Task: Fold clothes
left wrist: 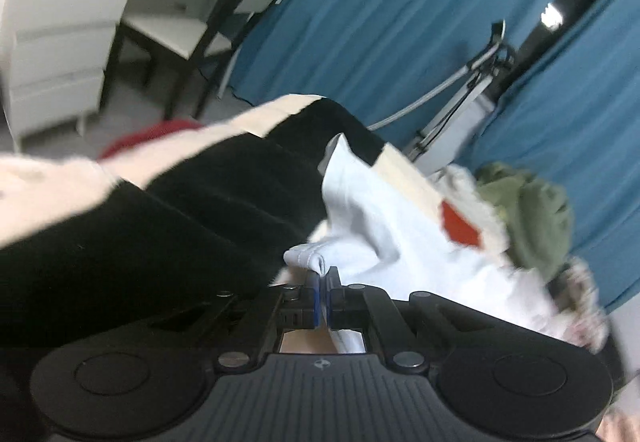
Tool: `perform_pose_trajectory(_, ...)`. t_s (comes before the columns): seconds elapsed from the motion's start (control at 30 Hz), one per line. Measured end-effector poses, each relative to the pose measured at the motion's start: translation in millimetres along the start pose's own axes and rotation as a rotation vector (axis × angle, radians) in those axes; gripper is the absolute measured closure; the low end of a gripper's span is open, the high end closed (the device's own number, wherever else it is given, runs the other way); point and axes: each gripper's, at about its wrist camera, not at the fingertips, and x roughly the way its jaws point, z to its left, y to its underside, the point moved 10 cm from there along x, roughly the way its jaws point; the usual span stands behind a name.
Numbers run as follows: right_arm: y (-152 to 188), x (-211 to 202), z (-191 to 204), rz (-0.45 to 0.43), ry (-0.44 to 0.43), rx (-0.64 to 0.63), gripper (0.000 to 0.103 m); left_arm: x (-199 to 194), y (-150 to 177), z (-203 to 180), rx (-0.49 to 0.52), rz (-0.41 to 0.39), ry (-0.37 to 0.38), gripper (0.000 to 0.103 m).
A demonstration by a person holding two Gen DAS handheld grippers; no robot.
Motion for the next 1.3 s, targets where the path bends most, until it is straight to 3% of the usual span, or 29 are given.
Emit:
perform_pose_trajectory(0.07,-2,0,-1,-0.006,0.006,0.002,0.013,-2,8,-4,0.091,0.012,-0.025,0.098)
perform_pose_trajectory(0.17,-7,-2,-5,-0.016,0.016,0.02,0.013,-9,17,-13,0.208,0.016,-0.046,0.086)
perform_pose_trajectory(0.33,-15,-10,-8,-0.034,0.012,0.043,0.013,-46,29,-22,0.279,0.006,-0.03,0.045)
perform_pose_trajectory(0.4,-16,-15,-7,-0.043,0.01,0.034,0.013,-64,34,-28,0.302,-0.002,-0.027,0.038)
perform_pose_trajectory(0.57,-21,-30,-6,-0.068,0.0,0.025,0.013,-105,65,-54,0.36,0.012,0.018,0.029)
perform_pose_trajectory(0.77,-22,-47,-10,-0.083,-0.022,0.043,0.014,-151,121,-98,0.438,0.006,0.129,0.023)
perform_pose_trajectory(0.83,-25,-52,-13,-0.101,-0.022,0.05,0.028,-161,144,-108,0.47,0.015,0.16,0.023)
perform_pose_trajectory(1.0,-28,-55,-19,-0.111,-0.034,0.084,0.028,-178,183,-129,0.57,0.024,0.199,0.022)
perform_pose_trajectory(1.1,-23,-49,-25,-0.083,-0.062,0.15,0.02,-183,189,-132,0.561,0.026,0.211,0.021)
perform_pose_trajectory(1.3,-13,-10,-52,-0.045,-0.064,0.287,0.021,-179,206,-139,0.501,0.051,0.231,0.021)
